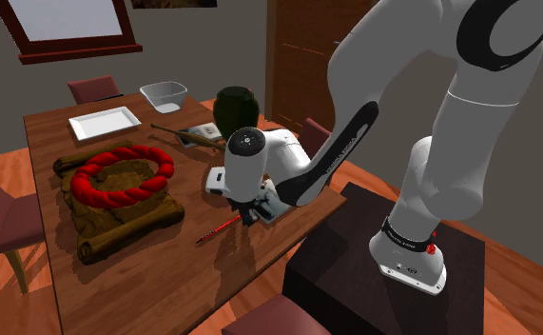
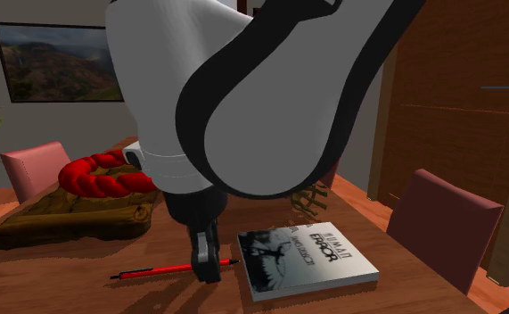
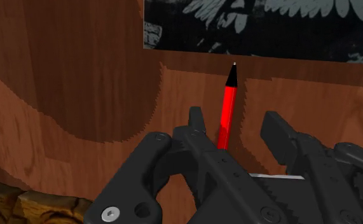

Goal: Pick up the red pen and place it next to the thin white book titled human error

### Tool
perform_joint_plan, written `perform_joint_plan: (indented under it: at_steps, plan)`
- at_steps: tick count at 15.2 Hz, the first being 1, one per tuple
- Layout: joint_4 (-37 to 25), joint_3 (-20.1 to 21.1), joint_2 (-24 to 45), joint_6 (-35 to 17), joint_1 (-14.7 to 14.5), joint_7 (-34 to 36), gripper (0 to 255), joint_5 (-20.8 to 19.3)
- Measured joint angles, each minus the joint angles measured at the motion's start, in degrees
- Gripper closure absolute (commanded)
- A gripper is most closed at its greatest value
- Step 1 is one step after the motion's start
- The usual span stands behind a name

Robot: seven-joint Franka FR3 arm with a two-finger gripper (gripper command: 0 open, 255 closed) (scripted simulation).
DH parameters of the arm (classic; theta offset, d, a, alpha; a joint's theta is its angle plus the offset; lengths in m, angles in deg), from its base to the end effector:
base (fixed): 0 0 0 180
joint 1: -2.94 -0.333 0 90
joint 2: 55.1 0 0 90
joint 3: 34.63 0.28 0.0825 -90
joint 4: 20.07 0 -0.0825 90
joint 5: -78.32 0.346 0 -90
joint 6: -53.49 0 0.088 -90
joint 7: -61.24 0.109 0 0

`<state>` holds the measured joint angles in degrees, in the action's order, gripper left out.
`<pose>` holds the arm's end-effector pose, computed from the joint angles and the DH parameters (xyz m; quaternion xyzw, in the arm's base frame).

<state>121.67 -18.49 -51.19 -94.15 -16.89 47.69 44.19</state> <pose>0.3619 0.2750 0.2616 0.7670 0.6229 0.0494 0.1458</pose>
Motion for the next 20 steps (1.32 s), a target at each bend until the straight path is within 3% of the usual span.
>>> perform_joint_plan:
  at_steps: [9,20]
  plan:
    - [0.0,-0.1,-0.3,0.1,0.2,-0.4,255,0.4]
    - [-1.0,0.6,-7.5,6.6,-0.3,-8.3,255,9.0]
